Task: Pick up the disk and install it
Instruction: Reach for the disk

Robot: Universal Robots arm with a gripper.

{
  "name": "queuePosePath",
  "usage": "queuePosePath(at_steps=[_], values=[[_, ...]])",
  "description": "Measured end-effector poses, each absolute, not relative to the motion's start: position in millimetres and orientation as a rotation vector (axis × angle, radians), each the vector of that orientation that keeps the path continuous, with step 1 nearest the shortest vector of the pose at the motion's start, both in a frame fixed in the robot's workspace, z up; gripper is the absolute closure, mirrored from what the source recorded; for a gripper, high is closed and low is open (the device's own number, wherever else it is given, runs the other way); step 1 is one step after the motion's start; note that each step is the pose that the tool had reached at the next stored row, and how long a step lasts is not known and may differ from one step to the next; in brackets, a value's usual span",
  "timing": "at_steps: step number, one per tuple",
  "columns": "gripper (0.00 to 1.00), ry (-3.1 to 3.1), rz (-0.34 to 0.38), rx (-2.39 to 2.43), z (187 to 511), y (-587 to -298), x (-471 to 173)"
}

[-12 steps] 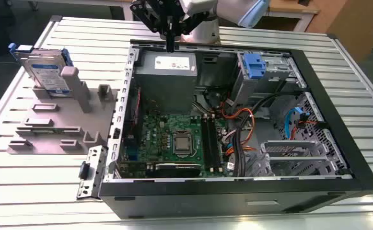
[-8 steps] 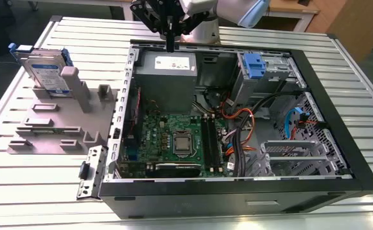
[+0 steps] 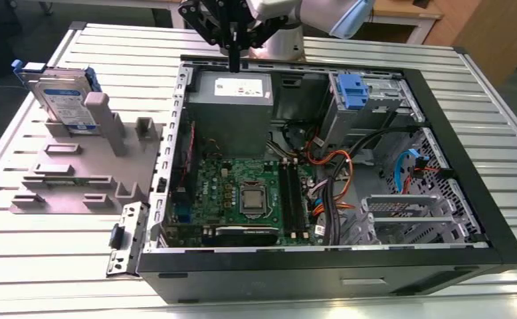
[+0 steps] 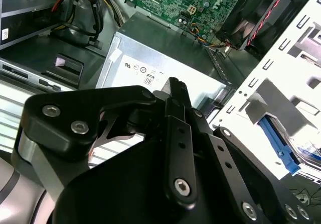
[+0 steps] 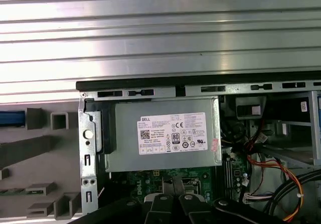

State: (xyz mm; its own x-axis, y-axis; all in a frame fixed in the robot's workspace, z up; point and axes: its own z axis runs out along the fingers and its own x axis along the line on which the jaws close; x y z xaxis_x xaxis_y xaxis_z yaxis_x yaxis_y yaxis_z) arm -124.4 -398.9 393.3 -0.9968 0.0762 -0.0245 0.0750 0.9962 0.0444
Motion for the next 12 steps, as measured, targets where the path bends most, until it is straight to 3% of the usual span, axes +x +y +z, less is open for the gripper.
queuePosePath(at_steps=[12], values=[[0.89,3.112,0.068,0.118,393.3,-398.9,-127.1]])
